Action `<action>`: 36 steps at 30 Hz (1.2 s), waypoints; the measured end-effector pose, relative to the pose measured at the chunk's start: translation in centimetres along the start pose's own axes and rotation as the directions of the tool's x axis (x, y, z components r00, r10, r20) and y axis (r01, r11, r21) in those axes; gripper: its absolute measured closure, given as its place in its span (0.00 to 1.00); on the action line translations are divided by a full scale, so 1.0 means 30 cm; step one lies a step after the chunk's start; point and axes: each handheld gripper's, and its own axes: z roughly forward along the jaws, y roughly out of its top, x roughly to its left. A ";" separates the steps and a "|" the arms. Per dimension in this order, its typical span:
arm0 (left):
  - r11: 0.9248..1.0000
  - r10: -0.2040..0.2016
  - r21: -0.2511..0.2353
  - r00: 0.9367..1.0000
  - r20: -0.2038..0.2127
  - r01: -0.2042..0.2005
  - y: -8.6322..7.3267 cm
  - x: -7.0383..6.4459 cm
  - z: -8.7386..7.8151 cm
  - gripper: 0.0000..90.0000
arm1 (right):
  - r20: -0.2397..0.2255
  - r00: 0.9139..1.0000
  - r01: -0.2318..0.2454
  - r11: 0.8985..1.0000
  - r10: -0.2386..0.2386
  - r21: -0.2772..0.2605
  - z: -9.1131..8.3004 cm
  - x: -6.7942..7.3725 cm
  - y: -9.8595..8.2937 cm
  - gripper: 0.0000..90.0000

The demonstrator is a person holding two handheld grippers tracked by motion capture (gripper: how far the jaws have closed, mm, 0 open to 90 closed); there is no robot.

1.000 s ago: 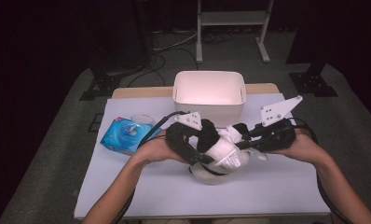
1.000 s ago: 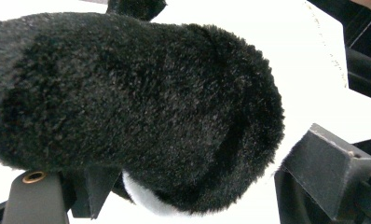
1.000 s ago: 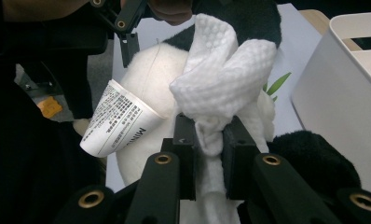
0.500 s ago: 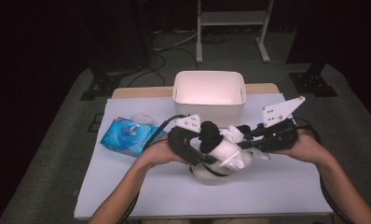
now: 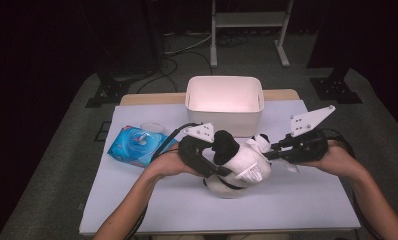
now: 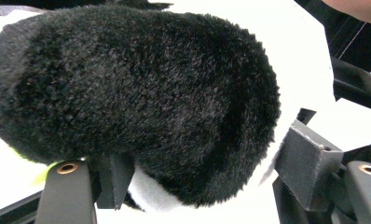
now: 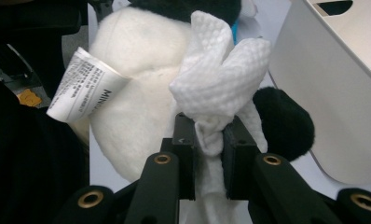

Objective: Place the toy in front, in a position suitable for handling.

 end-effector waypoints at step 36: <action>0.999 0.040 0.029 0.999 0.009 -0.040 0.030 -0.013 0.026 0.31 | 0.000 0.997 0.076 0.997 -0.076 0.001 0.014 0.029 0.104 0.86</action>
